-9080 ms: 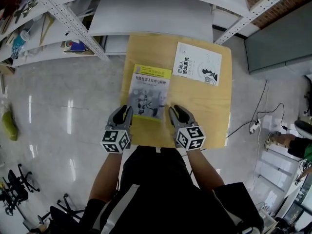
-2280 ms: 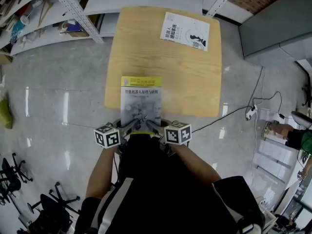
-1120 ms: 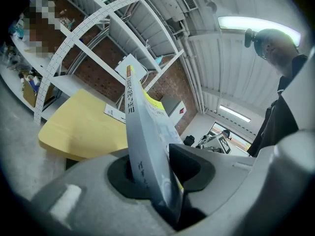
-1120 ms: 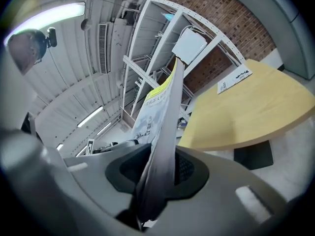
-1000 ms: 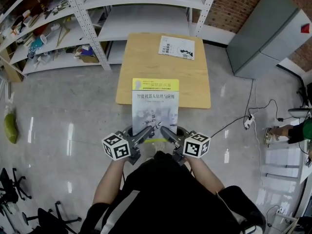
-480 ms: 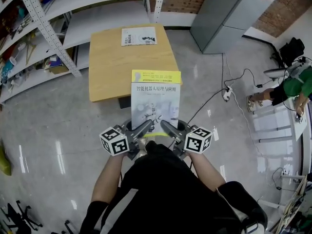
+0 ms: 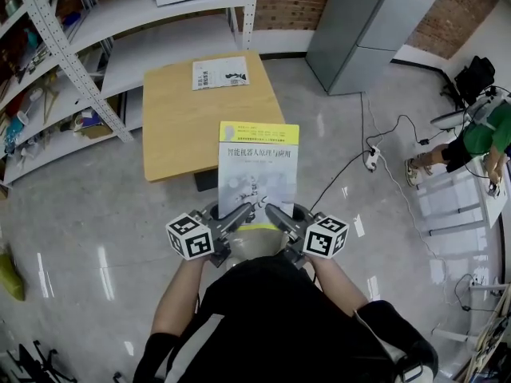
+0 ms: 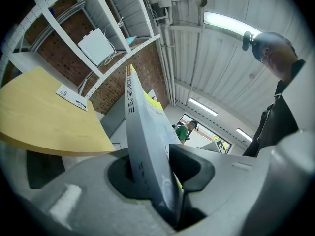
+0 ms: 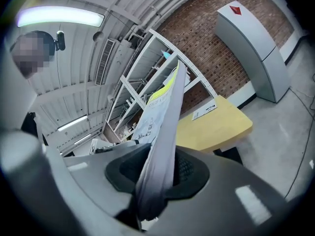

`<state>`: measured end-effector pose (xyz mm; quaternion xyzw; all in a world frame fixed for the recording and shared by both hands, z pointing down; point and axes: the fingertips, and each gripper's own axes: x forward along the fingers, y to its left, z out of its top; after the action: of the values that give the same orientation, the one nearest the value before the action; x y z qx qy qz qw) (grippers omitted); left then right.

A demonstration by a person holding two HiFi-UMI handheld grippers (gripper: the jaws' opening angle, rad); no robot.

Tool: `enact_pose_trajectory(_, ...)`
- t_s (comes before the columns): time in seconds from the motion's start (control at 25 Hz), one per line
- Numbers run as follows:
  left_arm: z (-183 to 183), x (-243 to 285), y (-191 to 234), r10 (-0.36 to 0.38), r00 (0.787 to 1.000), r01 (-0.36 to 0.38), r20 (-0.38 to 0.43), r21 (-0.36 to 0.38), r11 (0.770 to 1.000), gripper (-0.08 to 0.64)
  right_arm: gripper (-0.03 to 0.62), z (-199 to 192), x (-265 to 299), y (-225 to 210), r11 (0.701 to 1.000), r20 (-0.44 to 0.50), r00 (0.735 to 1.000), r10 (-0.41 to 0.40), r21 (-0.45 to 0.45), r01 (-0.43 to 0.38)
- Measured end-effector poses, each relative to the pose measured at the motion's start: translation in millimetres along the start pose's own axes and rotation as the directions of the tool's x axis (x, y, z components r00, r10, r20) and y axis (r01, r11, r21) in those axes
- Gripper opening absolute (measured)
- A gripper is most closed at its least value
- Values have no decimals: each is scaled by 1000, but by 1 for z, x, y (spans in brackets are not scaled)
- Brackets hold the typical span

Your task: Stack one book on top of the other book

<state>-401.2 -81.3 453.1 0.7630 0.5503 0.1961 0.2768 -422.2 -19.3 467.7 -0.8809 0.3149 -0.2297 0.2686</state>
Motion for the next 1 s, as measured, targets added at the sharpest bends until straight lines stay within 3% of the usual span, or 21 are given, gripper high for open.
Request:
enact_pose_trajectory(0.64,11,212,-5,-90,993,91,-76,13,996,119,104,111,-92,-150,998,152,987,-58,3,58)
enact_pose_trajectory(1.0,-7,361,-37,-211,970,210,-125,-20,978,116,103,171,-192,-243,988,250,955,-156,26,155)
